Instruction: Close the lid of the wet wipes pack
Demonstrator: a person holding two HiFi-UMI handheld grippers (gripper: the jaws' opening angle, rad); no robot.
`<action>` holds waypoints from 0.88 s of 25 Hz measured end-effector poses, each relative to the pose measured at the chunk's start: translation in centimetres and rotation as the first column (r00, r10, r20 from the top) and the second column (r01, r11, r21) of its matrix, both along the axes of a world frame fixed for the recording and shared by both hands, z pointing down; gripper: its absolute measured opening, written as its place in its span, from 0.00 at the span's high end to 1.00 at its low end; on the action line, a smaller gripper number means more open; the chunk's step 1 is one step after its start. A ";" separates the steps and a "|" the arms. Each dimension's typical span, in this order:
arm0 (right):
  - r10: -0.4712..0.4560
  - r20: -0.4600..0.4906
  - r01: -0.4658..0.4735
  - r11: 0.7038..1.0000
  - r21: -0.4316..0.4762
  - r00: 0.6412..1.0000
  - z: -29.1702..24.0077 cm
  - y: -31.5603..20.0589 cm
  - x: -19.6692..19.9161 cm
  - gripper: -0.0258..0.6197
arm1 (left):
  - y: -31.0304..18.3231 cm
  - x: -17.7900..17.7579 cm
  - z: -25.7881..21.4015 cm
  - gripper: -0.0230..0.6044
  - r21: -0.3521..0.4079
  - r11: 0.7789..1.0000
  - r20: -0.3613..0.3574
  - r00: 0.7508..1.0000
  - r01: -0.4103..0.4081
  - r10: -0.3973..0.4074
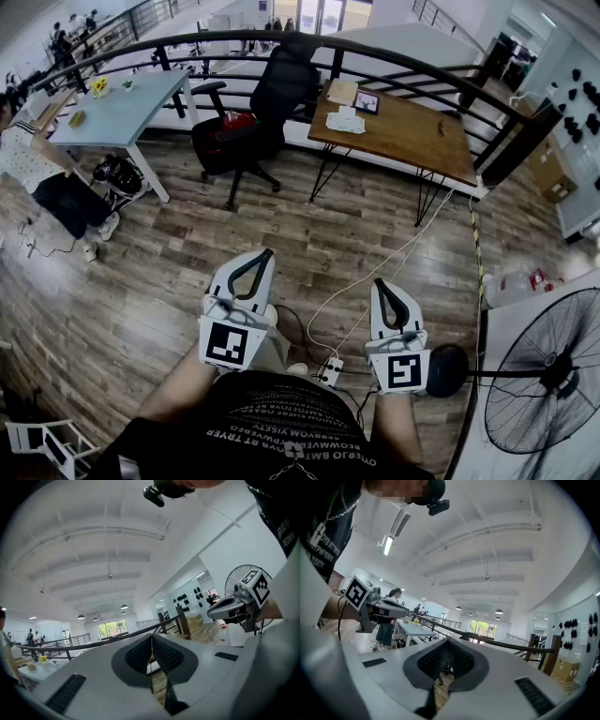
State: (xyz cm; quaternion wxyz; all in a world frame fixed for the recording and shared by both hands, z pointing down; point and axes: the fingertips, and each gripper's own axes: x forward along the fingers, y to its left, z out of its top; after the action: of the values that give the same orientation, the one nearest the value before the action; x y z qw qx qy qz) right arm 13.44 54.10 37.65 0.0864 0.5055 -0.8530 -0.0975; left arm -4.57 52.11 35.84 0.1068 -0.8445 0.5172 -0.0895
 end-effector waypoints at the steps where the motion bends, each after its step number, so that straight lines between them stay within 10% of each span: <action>1: 0.005 0.003 -0.005 1.000 -0.002 1.000 0.0 -0.1 0.0 0.94 | 0.0 0.1 0.1 0.92 0.000 1.000 0.004 1.000 -0.003 0.003; 22: -0.050 0.019 0.051 0.997 -0.057 0.999 1.9 -12.9 -3.7 0.93 | -14.9 -1.6 2.1 0.92 -0.012 0.998 -0.030 0.998 -0.056 0.056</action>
State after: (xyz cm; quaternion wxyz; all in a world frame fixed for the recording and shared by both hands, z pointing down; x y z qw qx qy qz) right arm 9.69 41.15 39.53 0.0909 0.4819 -0.8686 -0.0707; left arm -6.14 37.22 37.97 0.0961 -0.8605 0.4943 -0.0772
